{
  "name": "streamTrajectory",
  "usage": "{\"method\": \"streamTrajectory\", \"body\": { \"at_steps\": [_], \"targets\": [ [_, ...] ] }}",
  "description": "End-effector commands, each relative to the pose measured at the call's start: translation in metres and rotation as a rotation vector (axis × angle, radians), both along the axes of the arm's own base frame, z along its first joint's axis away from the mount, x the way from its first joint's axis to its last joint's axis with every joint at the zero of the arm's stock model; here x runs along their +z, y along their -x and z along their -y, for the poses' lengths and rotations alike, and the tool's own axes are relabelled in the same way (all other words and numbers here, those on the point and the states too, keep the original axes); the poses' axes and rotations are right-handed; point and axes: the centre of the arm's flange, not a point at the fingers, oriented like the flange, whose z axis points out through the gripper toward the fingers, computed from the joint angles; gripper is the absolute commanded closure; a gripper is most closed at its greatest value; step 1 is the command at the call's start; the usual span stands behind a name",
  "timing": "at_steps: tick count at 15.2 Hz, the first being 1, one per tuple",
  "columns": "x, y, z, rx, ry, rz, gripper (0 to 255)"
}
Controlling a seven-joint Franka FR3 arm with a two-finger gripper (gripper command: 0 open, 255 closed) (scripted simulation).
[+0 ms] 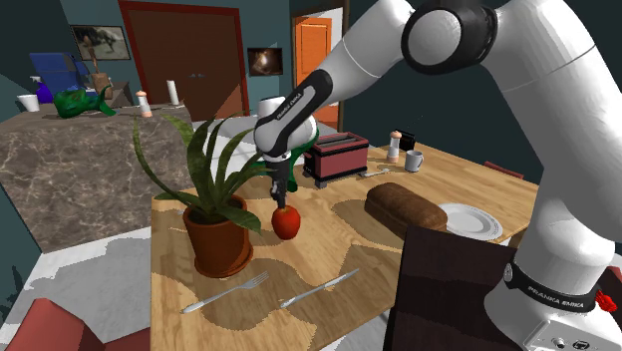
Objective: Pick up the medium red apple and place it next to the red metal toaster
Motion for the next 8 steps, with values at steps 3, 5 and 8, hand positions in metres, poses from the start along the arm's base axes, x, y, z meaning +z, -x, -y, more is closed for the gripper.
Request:
{"method": "streamTrajectory", "body": {
  "at_steps": [3,5,8],
  "targets": [
    [0.022,0.0,0.001,0.0,0.0,0.0,255],
    [0.033,0.0,0.001,0.0,0.0,0.0,255],
    [0.048,0.0,0.001,0.0,0.0,0.0,255]
  ]
}}
